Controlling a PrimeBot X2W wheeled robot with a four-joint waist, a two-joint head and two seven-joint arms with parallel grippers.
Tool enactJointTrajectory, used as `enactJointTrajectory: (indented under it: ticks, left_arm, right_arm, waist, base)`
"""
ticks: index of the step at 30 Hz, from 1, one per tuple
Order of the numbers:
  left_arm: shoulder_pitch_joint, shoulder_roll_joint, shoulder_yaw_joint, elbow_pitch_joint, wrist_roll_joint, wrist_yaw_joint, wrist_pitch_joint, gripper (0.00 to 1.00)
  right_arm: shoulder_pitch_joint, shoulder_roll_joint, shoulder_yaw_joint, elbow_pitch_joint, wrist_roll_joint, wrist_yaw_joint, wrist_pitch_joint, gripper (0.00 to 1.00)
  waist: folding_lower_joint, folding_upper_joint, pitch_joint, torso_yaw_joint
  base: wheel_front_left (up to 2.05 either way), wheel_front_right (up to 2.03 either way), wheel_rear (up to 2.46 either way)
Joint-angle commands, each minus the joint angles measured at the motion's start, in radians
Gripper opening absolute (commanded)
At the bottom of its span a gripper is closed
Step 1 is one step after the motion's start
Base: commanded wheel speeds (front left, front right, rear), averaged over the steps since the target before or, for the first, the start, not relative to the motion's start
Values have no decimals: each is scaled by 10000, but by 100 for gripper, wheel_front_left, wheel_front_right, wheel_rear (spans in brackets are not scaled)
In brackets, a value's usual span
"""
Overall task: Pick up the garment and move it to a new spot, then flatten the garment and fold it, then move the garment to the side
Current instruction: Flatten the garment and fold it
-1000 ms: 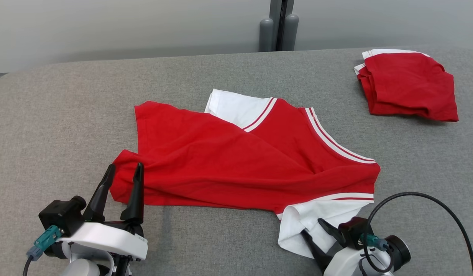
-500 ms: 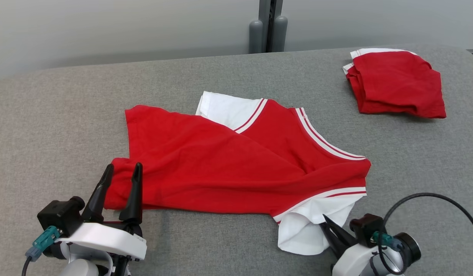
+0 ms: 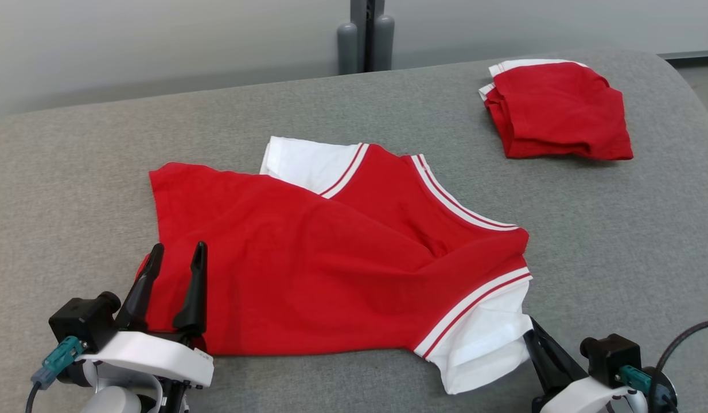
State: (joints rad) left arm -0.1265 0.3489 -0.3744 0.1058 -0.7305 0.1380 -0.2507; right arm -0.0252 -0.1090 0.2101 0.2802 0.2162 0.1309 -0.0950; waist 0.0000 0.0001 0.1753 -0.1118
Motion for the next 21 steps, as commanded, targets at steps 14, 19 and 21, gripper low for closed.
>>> enactJointTrajectory:
  ticks: [14,19,21]
  left_arm:
    - [-335,406,52,-402,189,224,276,100]
    - [-393,461,19,-489,198,297,379,100]
    - [-435,459,-14,-498,203,300,396,100]
  right_arm:
    - [981,-23,-800,-444,522,-2,-1303,0]
    - [1087,-39,-1253,135,577,-2,-1464,18]
    - [1016,50,-1483,344,655,-2,-1528,41]
  waist:
    - [0,-1,558,-849]
    - [0,-1,679,-898]
    - [0,-1,694,-870]
  base:
    - [0,0,0]
    - [0,0,0]
    - [0,0,0]
